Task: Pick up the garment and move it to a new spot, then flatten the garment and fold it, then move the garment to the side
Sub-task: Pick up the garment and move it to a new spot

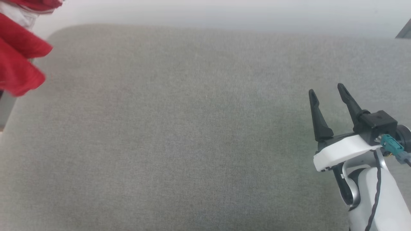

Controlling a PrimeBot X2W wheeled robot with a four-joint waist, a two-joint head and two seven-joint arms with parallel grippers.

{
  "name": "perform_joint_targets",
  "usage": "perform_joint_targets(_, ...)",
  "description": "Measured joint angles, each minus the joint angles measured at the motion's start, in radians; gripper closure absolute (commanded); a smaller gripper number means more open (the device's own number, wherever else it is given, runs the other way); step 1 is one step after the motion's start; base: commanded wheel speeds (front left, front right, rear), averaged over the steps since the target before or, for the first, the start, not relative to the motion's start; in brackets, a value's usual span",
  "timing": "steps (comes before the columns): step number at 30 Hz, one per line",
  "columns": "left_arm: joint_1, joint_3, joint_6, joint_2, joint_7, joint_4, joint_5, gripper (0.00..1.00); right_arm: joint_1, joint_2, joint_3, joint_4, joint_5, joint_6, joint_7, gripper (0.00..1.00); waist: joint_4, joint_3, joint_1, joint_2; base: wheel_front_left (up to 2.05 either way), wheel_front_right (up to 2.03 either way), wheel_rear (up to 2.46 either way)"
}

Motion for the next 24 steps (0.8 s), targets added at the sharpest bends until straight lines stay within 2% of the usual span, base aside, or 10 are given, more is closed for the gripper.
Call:
perform_joint_targets(2,0.014,-0.001,0.003,0.008,0.036,-0.066,-0.009,1.0,0.002,0.002,-0.01,0.002,0.0,0.0,-0.008,0.0,-0.001,-0.019,0.0,0.0,0.0,0.0,0.0)
perform_joint_targets(5,0.05,-0.001,0.03,0.013,0.096,-0.186,-0.021,1.0,0.008,0.007,-0.019,0.006,0.001,0.0,-0.01,0.0,-0.015,-0.037,0.0,0.0,0.0,0.0,0.0)
perform_joint_targets(16,0.277,0.001,0.217,0.029,0.338,-0.718,-0.077,1.0,0.009,0.014,-0.058,0.022,0.0,0.0,-0.031,0.0,-0.151,-0.057,0.0,0.0,0.0,0.0,0.0)
perform_joint_targets(24,0.377,-0.042,0.314,0.016,0.446,-0.953,-0.077,1.0,0.013,0.024,-0.099,0.038,-0.001,0.0,-0.052,0.0,-0.287,-0.049,0.0,0.0,0.0,0.0,0.0)
